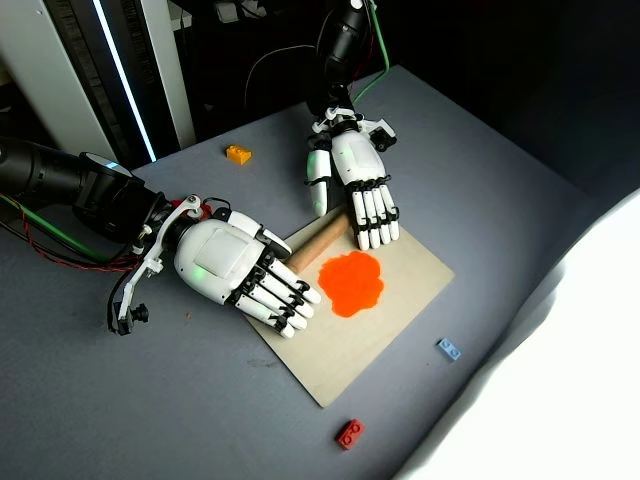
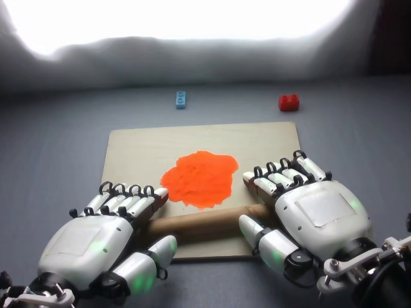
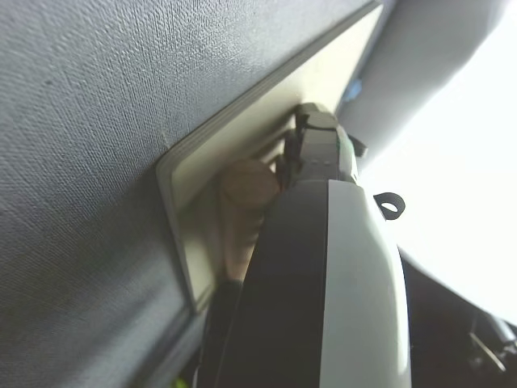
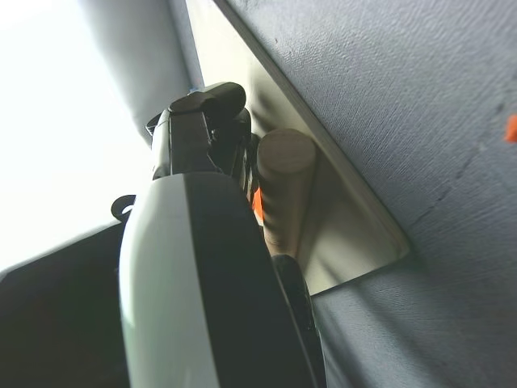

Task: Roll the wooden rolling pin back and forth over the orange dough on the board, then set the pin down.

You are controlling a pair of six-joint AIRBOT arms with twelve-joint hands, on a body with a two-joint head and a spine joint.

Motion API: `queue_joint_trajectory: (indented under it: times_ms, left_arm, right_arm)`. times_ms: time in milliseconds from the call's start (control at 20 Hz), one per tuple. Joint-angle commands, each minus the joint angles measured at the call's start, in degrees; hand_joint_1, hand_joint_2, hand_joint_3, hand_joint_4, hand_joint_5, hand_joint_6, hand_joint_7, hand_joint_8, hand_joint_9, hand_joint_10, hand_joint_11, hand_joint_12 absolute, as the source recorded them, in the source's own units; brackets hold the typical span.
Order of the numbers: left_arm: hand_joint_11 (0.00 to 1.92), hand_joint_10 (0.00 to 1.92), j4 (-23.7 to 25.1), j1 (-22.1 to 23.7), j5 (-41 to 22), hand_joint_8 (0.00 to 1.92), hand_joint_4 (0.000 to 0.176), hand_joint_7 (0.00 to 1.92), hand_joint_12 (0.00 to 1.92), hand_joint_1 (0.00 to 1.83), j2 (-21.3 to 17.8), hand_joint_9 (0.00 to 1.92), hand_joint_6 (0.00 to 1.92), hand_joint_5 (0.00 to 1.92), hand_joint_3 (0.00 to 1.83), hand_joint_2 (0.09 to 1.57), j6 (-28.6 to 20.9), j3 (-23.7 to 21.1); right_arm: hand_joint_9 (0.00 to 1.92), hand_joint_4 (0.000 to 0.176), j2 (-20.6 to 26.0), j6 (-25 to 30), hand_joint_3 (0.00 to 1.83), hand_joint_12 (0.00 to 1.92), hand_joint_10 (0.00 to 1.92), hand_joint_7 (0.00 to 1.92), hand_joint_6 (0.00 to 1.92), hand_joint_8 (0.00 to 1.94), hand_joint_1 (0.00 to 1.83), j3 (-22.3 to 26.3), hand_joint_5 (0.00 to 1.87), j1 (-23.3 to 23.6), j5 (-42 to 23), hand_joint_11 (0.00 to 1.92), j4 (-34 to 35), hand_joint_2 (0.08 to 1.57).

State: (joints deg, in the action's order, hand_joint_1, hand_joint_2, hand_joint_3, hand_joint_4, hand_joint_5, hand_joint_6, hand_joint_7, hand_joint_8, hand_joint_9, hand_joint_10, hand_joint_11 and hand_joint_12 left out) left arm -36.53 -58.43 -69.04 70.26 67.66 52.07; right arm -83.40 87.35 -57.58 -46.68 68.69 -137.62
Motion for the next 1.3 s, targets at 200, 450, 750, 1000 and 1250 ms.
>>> queue_joint_trajectory:
  times_ms: [200,450,750,1000,1250]
  left_arm:
    - [0.00,0.00,3.62,0.07,-6.81,0.00,0.000,0.21,0.14,0.00,0.58,0.16,0.00,0.21,0.00,1.55,1.19,0.45]
    - [0.00,0.00,4.09,-0.24,-7.74,0.00,0.000,0.20,0.14,0.00,1.28,0.15,0.00,0.21,0.00,1.55,0.98,1.11]
    - [0.00,0.00,4.68,-0.60,-8.81,0.00,0.000,0.19,0.06,0.00,1.87,0.14,0.00,0.17,0.00,1.56,0.99,1.29]
    - [0.00,0.00,4.68,-0.82,-9.03,0.00,0.000,0.20,0.14,0.00,2.37,0.15,0.00,0.19,0.00,1.56,0.72,1.50]
    - [0.00,0.00,4.80,0.63,-9.57,0.00,0.000,0.20,0.16,0.00,2.01,0.14,0.00,0.19,0.00,1.55,0.04,1.66]
  right_arm:
    - [0.35,0.000,0.30,-0.07,0.00,0.89,0.01,0.40,0.01,0.00,0.00,0.09,0.41,0.19,5.30,0.00,-4.21,1.53]
    - [0.35,0.000,0.40,-0.07,0.00,0.90,0.00,0.41,0.01,0.00,0.00,0.09,0.42,0.20,5.31,0.00,-4.21,1.53]
    - [0.34,0.000,0.44,-0.16,0.00,0.92,0.01,0.41,0.01,0.01,0.00,0.04,0.40,0.74,5.76,0.00,-4.73,1.51]
    - [0.36,0.000,0.47,0.07,0.00,0.97,0.01,0.42,0.01,0.00,0.00,0.02,0.40,1.45,6.34,0.00,-4.72,1.50]
    - [0.29,0.000,0.61,0.09,0.00,0.80,0.00,0.35,0.00,0.00,0.00,0.02,0.36,1.59,6.52,0.00,-4.72,1.48]
